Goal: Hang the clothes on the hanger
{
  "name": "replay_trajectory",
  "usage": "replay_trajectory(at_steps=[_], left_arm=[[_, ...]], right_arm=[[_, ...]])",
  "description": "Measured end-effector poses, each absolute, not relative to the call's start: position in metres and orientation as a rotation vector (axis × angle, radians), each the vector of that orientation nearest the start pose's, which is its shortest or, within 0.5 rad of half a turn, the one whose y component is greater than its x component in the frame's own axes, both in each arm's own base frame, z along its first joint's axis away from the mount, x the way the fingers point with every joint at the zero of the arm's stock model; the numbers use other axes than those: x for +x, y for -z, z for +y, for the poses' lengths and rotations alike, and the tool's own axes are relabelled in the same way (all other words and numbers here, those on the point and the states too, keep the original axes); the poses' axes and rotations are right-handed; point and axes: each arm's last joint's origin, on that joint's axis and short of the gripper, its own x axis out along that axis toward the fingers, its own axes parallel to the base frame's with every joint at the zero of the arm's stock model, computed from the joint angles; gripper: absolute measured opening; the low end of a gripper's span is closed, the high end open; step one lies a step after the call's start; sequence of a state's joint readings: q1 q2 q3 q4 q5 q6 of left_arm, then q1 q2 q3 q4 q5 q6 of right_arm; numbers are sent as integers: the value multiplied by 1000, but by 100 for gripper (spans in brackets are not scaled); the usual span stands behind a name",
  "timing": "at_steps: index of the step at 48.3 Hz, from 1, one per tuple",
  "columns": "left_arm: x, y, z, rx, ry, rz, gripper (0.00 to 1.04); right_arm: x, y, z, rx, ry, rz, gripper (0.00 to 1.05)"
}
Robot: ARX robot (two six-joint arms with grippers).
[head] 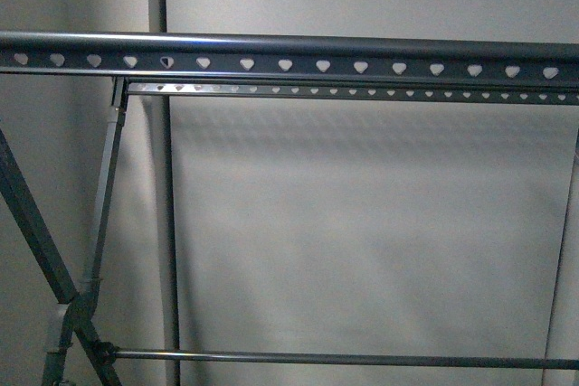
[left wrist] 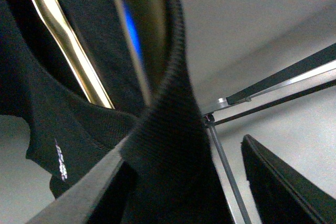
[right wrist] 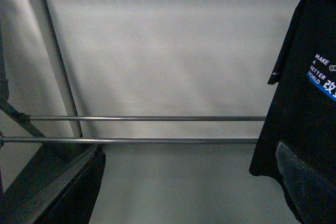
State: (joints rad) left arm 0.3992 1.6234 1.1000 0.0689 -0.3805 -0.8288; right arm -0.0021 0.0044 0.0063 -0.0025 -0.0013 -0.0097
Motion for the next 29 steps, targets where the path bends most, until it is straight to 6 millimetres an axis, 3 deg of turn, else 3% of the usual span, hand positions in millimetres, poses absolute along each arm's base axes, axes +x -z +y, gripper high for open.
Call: replay_trajectory(at_steps=[13, 20, 29], left_arm=[[323, -249, 151, -784, -862, 170, 25], [309, -242, 144, -828, -778, 245, 6], [276, -237, 120, -811, -547, 371, 4]], right_arm=[[98, -165, 0, -10, 1, 1, 97], [98, -165, 0, -10, 1, 1, 97], [98, -165, 0, -10, 1, 1, 97]])
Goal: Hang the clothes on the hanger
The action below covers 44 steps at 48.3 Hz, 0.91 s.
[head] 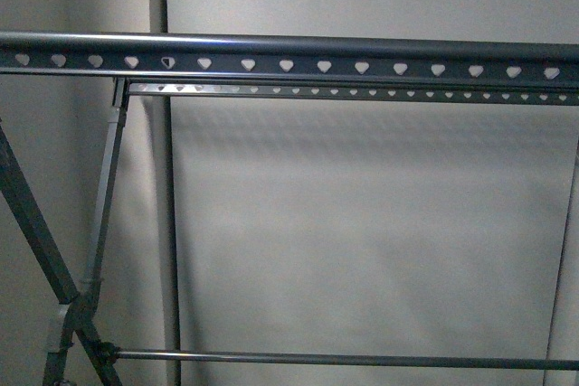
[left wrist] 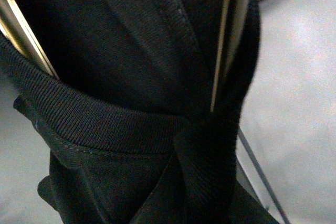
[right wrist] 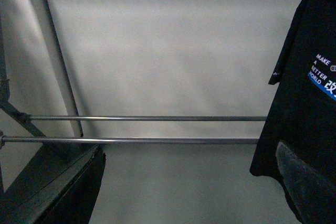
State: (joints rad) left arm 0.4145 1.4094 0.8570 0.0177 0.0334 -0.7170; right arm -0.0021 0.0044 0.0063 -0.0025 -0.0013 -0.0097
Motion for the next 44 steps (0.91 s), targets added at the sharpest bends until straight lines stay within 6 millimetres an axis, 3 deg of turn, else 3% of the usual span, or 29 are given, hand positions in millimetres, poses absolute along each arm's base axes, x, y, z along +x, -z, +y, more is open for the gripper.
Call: replay_trajectory(at_steps=[3, 8, 18, 24, 32, 37, 44], left_arm=[[265, -236, 108, -787, -441, 420, 4], [241, -236, 73, -694, -93, 556, 4], [231, -248, 37, -444, 380, 655, 4], [246, -263, 23, -148, 709, 700, 4], [278, -268, 23, 334, 926, 616, 4], [317, -270, 13, 739, 1063, 443, 4], [340, -281, -18, 979, 1155, 216, 4]], right_arm=[[98, -165, 0, -10, 1, 1, 97], [98, -165, 0, -10, 1, 1, 97], [98, -165, 0, -10, 1, 1, 97], [98, -165, 0, -10, 1, 1, 97], [98, -165, 0, -10, 1, 1, 97], [98, -165, 0, -10, 1, 1, 97], [98, -165, 0, -10, 0, 0, 97]])
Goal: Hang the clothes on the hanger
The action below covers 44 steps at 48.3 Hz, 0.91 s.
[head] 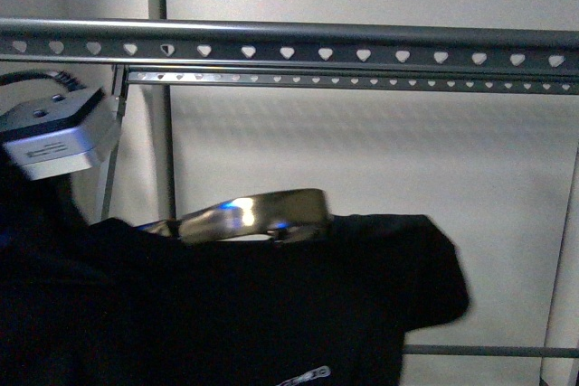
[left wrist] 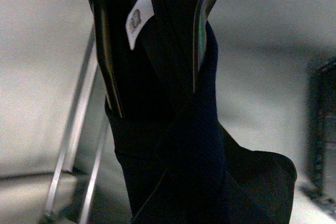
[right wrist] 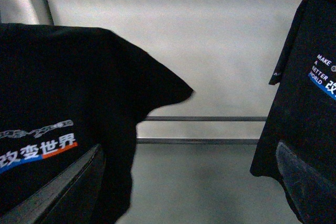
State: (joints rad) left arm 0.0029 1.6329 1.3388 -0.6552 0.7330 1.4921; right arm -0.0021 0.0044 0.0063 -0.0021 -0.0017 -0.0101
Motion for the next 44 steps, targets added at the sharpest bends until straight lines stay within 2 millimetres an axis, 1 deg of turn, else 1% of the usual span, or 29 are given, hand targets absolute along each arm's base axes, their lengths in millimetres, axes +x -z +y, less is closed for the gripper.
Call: replay_trajectory(at_steps=[5, 8, 10, 13, 27, 30, 31, 34, 38, 39, 40, 42, 44], left_arm=[[345, -290, -39, 1033, 1191, 104, 4], [346, -296, -59, 1071, 1207, -18, 4], [347, -297, -69, 1108, 1188, -102, 4], [347, -296, -76, 1120, 1188, -142, 4], [346, -292, -74, 1111, 1186, -132, 5], [347, -292, -74, 1111, 1185, -131, 5], [347, -292, -74, 1111, 1184, -130, 5], [347, -292, -74, 1113, 1182, -128, 5], [346, -292, -76, 1111, 1188, -131, 5], [346, -292, -76, 1111, 1188, -131, 5], [346, -292, -76, 1111, 1188, -131, 5], [346, -292, -75, 1111, 1187, -129, 5], [346, -291, -74, 1110, 1183, -124, 5]], right_arm=[[98, -165, 0, -10, 1, 1, 97], [98, -165, 0, -10, 1, 1, 97], [98, -165, 0, -10, 1, 1, 97], [98, -165, 0, -10, 1, 1, 97], [98, -165, 0, -10, 1, 1, 97], [100, -167, -2, 43, -182, 102, 97], [100, -168, -3, 50, -211, 117, 97], [107, -180, -10, 65, -330, 157, 97], [117, -203, -21, 0, -415, 129, 97], [122, -211, -24, -37, -437, 112, 97], [123, -215, -25, -56, -447, 103, 97], [134, -235, -28, -187, -480, 52, 97], [142, -248, -28, -307, -501, 17, 97]])
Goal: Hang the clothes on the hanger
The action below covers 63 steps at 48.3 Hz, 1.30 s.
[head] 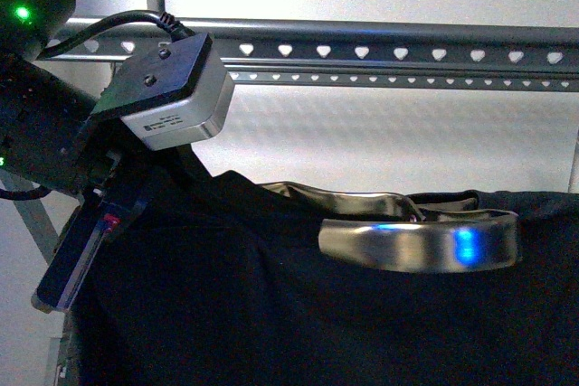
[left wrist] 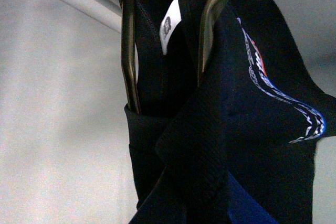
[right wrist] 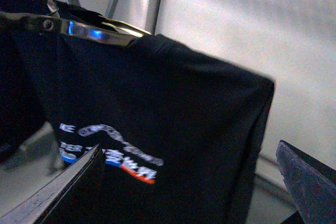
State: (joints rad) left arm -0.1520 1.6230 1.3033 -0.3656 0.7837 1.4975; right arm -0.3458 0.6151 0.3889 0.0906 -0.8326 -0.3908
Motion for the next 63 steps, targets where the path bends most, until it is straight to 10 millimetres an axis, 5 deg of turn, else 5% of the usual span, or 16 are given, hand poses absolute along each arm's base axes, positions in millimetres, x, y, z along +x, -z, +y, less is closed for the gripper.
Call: replay_trajectory(at_steps=[6, 18, 33, 45, 54, 63], left_arm=[[347, -291, -73, 1111, 1181, -121, 5], [346, -291, -73, 1111, 1182, -121, 5], [346, -291, -74, 1111, 1182, -121, 5], [346, -291, -74, 1110, 1182, -122, 5], [346, -291, -74, 1110, 1182, -121, 5], [346, -292, -74, 1102, 1186, -131, 29]], right_arm=[[167, -268, -17, -701, -649, -81, 97], [227, -259, 5, -1359, -863, -176, 97], [292, -269, 10, -1391, -808, -109, 96], [307, -273, 10, -1253, -782, -44, 57], [307, -271, 7, -1210, -774, -49, 17], [304, -253, 1, -1197, -783, -20, 8]])
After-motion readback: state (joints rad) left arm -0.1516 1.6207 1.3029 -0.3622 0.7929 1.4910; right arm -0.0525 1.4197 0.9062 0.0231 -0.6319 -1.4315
